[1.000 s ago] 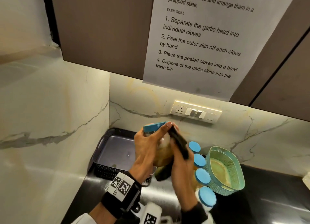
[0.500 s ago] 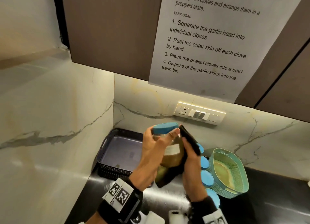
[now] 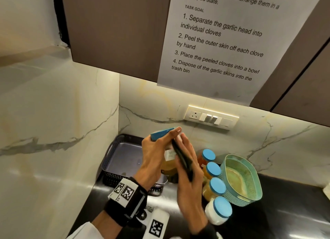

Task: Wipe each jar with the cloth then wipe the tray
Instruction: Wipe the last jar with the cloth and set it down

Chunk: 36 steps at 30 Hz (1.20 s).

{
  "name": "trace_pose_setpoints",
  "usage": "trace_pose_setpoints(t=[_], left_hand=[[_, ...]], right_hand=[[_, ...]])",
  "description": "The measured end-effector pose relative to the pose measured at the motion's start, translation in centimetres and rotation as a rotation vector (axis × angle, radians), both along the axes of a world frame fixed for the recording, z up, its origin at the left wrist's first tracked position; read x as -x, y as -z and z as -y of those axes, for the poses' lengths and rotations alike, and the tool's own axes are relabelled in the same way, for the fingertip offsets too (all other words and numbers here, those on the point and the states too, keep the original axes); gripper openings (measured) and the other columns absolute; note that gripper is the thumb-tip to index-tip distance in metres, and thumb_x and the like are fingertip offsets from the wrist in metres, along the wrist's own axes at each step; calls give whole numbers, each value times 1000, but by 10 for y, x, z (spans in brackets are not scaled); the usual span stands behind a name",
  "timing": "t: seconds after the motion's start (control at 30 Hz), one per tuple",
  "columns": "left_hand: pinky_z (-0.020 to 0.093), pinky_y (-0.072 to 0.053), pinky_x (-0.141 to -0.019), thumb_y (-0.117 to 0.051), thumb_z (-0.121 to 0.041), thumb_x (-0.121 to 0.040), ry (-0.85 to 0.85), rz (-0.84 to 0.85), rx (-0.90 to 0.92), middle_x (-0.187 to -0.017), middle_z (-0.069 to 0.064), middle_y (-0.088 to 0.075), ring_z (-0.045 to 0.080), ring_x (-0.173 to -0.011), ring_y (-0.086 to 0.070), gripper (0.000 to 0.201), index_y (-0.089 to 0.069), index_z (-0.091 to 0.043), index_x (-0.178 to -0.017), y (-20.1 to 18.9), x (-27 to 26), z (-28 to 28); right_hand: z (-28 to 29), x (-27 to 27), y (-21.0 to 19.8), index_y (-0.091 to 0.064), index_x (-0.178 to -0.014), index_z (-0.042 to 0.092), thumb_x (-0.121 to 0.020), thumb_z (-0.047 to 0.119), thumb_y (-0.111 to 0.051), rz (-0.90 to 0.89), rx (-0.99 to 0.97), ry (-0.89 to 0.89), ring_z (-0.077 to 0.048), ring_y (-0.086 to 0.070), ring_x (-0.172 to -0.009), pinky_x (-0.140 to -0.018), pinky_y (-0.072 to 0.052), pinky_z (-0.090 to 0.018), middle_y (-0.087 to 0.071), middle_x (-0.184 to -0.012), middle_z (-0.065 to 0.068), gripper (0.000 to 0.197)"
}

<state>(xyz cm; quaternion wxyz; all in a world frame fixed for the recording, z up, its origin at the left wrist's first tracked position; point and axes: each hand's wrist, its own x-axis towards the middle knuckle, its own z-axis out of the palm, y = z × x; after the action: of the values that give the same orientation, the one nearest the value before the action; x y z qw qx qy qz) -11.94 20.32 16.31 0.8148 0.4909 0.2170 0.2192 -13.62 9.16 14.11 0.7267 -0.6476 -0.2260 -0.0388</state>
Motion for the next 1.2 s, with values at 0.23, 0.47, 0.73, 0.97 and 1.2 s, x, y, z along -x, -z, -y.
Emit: trace_pose_setpoints(t=[0.23,0.47,0.73,0.97,1.2], left_hand=[[46,-65,-84,-98,-44,-63,-10,43,61,-99,14,-81,35,-93,-79,67,-76,-4,-111,-4,1,6],[44,-60,-81,-89,-34,-78,-51,22,115,-77,11,-70,27,-73,-67,39,-72,-2,-93,1,10,-12],[42,-62,-80,-89,-32,-80,-78,30,167,-91,20,-74,34,-91,-74,41,-74,-1,-101,-8,11,-18],[43,-64,-77,-95,-43,-63,-109,147,99,-101,13,-80,35,-91,-79,69,-73,-5,-117,-16,17,-3],[9,-52,-84,-98,-45,-60,-238,332,-417,-107,-16,-69,-9,-100,-67,64,-61,-33,-112,-21,13,-6]], right_hand=[[-4,-14,-27,-63,-137,23,-100,37,-58,-85,23,-34,-18,-65,-123,-99,-56,-29,-70,-129,-3,40],[-7,13,29,-43,-152,33,-95,24,-53,505,421,43,-24,-13,-158,-121,-23,-64,-31,-165,12,58],[-2,-2,22,-53,-146,20,-95,14,-54,690,387,12,-33,-21,-156,-124,-22,-60,-38,-163,-3,51],[-19,-15,-35,-71,-124,16,-98,36,-58,-746,-409,-183,-31,-71,-111,-98,-53,-45,-72,-123,-16,35],[-38,0,-33,-78,-113,6,-89,29,-57,-1005,-700,-406,-35,-68,-113,-117,-38,-47,-71,-125,-18,39]])
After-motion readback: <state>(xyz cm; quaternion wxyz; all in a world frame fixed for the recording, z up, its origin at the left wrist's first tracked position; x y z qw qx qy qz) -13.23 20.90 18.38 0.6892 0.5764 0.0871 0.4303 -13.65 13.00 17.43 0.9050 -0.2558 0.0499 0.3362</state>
